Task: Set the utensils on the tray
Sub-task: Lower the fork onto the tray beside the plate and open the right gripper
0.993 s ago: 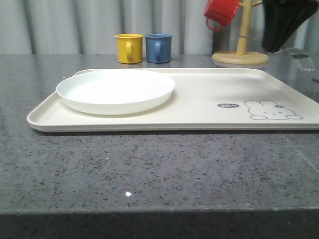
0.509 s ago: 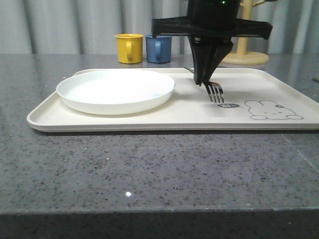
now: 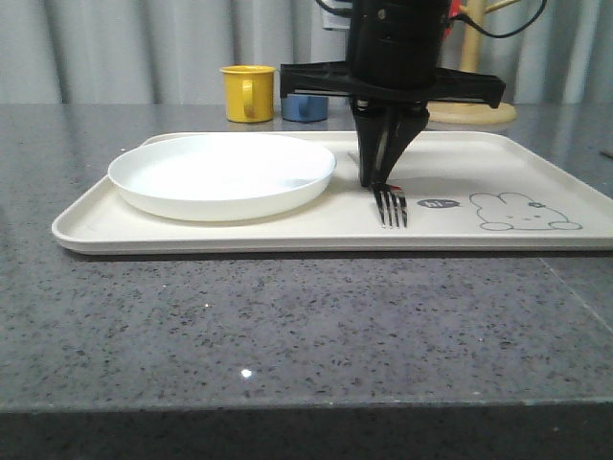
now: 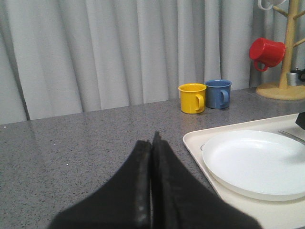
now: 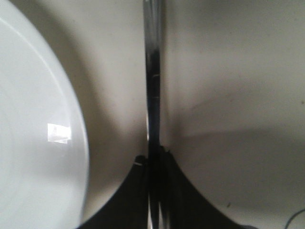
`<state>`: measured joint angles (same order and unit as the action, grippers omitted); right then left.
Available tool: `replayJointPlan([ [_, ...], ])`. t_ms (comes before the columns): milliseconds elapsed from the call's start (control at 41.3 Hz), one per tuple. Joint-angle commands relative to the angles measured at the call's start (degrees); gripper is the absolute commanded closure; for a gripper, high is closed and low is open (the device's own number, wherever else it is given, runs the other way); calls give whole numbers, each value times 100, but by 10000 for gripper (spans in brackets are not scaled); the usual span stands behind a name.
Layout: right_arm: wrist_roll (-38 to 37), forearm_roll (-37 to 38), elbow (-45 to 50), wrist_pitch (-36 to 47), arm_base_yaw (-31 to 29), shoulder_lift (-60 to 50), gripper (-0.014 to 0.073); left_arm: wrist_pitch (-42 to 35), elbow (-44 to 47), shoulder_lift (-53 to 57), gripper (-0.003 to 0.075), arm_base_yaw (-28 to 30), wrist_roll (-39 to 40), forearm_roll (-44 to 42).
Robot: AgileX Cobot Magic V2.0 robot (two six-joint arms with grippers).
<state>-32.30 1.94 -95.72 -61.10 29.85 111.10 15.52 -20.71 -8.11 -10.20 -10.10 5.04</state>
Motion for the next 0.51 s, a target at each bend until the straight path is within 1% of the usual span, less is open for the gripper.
replayJointPlan([
  [0,2,12,-182,99,-13,-267,562,-482,-143,-67,739,5,44,23],
  [73,2,12,-217,105,-13,-303,459,-482,-143,-67,739,5,44,23],
  [170,2,48,-237,147,-13,-400,291,-482,-143,-67,739,5,44,23],
  [218,7,114,-259,137,-13,-458,242,-482,-143,-67,739,5,44,23],
  [266,14,172,-303,50,-29,-524,230,-482,-143,-67,739,5,44,23],
  [412,392,172,-456,-222,-196,-774,265,-487,-143,-67,739,5,44,23],
  [485,580,158,-457,-300,-352,-935,267,-487,-143,-67,739,5,44,23],
])
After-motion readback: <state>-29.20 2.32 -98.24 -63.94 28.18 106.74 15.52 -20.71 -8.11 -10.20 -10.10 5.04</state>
